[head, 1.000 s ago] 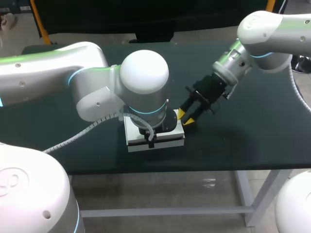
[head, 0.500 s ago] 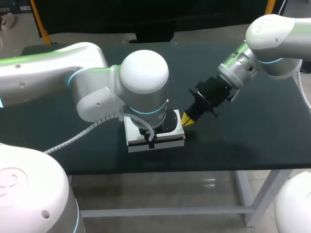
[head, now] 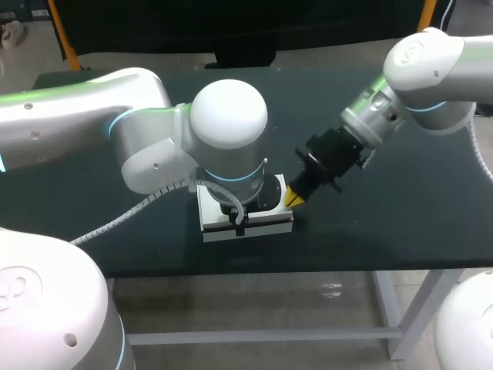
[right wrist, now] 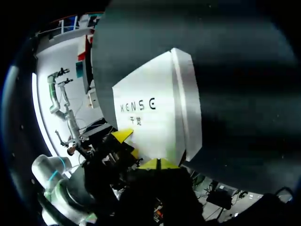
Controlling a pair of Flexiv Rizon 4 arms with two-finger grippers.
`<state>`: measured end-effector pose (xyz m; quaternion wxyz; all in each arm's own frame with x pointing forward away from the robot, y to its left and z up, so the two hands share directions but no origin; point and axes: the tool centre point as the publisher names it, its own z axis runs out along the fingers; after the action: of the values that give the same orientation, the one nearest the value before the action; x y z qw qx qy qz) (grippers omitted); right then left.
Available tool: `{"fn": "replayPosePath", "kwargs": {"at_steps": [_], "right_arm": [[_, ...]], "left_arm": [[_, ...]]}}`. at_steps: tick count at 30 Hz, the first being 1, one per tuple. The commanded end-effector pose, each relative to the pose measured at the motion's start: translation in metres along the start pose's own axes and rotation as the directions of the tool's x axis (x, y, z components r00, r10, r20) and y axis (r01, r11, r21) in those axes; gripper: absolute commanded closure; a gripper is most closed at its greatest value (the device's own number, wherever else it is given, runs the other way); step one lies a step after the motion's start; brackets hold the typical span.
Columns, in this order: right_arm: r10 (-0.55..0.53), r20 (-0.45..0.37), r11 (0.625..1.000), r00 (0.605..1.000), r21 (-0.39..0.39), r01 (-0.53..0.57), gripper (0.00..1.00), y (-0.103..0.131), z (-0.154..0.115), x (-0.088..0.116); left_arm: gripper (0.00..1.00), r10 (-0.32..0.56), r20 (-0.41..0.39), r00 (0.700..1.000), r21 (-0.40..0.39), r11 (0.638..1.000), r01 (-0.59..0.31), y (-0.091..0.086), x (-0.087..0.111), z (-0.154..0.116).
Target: Assemble the packaging by folding the flat box into shape, placing the metal phone stand inside, and closing the box properly
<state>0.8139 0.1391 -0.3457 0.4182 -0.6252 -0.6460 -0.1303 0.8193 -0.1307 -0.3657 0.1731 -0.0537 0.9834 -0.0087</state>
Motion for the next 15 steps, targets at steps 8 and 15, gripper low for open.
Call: {"fn": "replayPosePath", "kwargs": {"at_steps": [8,15], "right_arm": [[0.005,0.009,1.0,1.0,-0.003,-0.005,1.0,-0.0004,0.0072,-0.0052],[0.012,0.007,1.0,1.0,-0.001,-0.012,1.0,0.0012,0.0078,-0.0074]], "left_arm": [[0.69,-0.001,-0.006,1.0,-0.001,1.0,0.001,-0.0023,0.0043,0.005],[0.69,-0.003,-0.006,1.0,0.0,1.0,0.003,-0.002,0.0044,0.0053]]}}
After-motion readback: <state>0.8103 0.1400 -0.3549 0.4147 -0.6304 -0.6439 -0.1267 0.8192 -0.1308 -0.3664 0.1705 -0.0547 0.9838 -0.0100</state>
